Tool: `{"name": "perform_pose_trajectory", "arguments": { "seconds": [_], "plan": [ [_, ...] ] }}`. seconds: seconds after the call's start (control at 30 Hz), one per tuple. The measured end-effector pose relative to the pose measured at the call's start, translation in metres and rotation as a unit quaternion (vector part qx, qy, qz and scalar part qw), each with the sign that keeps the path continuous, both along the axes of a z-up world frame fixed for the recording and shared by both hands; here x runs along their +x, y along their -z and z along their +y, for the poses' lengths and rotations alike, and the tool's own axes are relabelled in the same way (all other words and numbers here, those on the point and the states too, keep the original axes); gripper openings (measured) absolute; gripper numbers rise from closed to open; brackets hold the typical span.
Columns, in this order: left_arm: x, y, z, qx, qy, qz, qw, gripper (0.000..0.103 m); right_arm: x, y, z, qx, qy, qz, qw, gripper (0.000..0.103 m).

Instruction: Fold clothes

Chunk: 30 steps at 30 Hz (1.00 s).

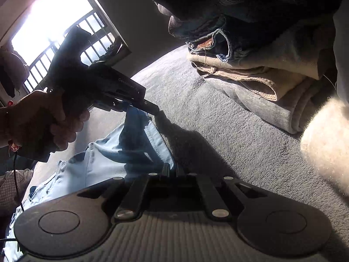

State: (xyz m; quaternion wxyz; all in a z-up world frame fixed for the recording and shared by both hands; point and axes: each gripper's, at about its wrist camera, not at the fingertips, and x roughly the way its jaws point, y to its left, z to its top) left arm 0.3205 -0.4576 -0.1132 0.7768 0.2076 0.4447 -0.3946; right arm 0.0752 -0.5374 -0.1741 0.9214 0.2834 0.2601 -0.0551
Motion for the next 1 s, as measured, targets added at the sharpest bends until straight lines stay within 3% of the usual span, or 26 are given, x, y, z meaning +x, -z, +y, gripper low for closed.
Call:
{"name": "perform_pose_trajectory", "arguments": {
  "seconds": [0.1, 0.2, 0.3, 0.47, 0.57, 0.67, 0.87, 1.0],
  "plan": [
    [-0.013, -0.008, 0.001, -0.026, 0.050, -0.008, 0.9984, 0.001, 0.001, 0.001, 0.000, -0.003, 0.001, -0.002, 1.000, 0.004],
    [-0.022, -0.011, 0.005, -0.060, 0.061, -0.030, 0.9959, 0.001, 0.003, 0.002, 0.001, -0.006, 0.002, -0.005, 1.000, 0.004],
    [-0.020, -0.008, 0.009, -0.091, 0.026, -0.068, 0.9933, 0.001, 0.004, 0.002, 0.002, -0.010, 0.003, -0.004, 1.000, 0.004],
    [-0.012, 0.025, 0.003, -0.039, -0.012, -0.103, 0.9939, 0.003, 0.004, 0.002, 0.002, -0.014, 0.004, -0.002, 1.000, 0.004],
    [-0.012, 0.025, 0.003, -0.051, -0.045, -0.109, 0.9917, 0.007, 0.005, 0.002, 0.003, -0.017, 0.004, 0.000, 1.000, 0.004],
    [-0.005, 0.010, 0.006, -0.064, -0.089, -0.113, 0.9875, 0.025, 0.005, 0.002, 0.004, -0.019, 0.004, 0.002, 1.000, 0.004],
    [0.022, -0.034, 0.053, -0.112, -0.203, -0.120, 0.9654, 0.032, 0.007, 0.002, 0.004, -0.021, 0.004, 0.006, 1.000, 0.004],
    [0.032, -0.071, 0.126, -0.137, -0.281, -0.079, 0.9466, 0.036, 0.009, 0.000, -0.004, 0.004, -0.001, 0.009, 1.000, 0.006]
  ]
}}
